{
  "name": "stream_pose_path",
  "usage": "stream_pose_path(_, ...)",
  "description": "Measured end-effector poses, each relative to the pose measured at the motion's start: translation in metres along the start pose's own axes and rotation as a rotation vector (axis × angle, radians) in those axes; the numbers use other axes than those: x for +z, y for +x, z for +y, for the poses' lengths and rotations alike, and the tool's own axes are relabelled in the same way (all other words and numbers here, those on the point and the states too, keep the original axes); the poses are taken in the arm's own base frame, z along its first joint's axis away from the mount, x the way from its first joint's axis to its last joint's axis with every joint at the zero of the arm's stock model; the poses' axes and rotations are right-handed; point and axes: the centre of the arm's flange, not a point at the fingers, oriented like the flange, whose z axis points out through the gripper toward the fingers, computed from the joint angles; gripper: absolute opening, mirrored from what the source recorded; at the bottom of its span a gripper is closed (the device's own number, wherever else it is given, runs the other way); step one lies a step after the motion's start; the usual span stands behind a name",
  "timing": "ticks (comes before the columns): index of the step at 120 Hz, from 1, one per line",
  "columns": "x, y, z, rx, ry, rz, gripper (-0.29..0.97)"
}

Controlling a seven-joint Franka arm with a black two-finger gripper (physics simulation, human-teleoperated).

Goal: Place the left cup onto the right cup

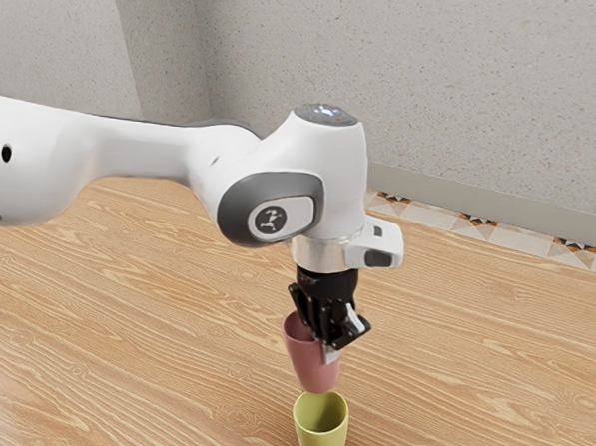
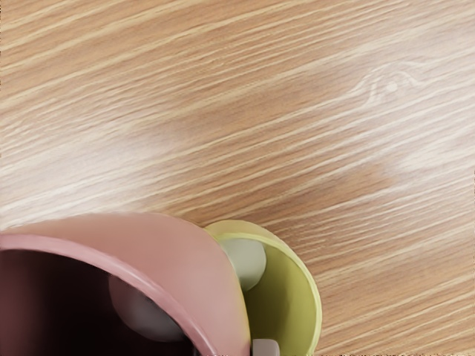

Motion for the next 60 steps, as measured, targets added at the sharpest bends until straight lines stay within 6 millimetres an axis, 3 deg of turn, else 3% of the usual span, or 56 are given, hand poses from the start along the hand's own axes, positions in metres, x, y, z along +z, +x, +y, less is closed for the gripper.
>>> stream_pose_path(18, 0.006, -0.013, 0.002, -0.020, -0.013, -0.024, -0.08)
stream_pose_path(60, 0.010, -0.023, 0.032, 0.005, -0.024, -0.035, -0.08)
